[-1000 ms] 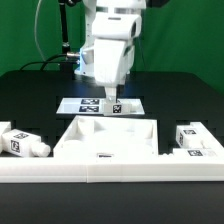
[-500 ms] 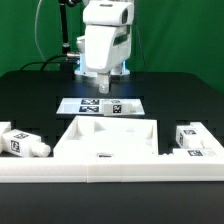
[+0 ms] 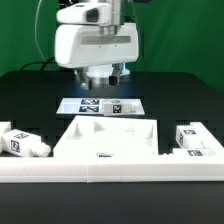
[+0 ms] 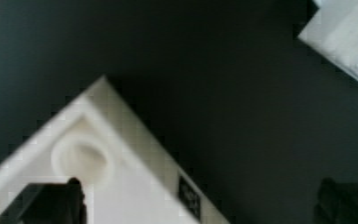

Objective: Assemble one leg

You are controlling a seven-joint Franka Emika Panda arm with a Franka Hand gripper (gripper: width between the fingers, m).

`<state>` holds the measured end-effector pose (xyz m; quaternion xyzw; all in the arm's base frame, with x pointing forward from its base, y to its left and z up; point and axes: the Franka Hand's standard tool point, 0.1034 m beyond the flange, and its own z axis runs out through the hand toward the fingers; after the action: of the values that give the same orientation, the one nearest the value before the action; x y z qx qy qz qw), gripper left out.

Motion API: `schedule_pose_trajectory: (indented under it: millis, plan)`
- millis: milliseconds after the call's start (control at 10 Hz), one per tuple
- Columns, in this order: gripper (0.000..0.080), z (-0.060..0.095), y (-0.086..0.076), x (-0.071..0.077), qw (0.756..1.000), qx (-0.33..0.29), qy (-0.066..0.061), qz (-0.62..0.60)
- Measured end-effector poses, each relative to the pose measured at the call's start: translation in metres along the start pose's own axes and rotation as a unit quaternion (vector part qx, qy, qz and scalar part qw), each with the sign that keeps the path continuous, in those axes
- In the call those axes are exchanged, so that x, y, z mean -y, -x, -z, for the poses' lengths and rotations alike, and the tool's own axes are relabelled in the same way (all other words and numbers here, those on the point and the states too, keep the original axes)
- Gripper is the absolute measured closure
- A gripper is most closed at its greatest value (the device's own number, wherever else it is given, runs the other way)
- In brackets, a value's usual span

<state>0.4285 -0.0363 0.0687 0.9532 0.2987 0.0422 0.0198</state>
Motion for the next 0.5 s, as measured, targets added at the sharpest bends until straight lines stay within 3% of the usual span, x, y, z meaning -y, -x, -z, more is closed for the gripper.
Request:
schedule_pose_trajectory:
  millis: [500]
  plan:
    - [0.0150,-0.0030,0.0032,-0.0008,0.985,0.000,-0.006,-0.175]
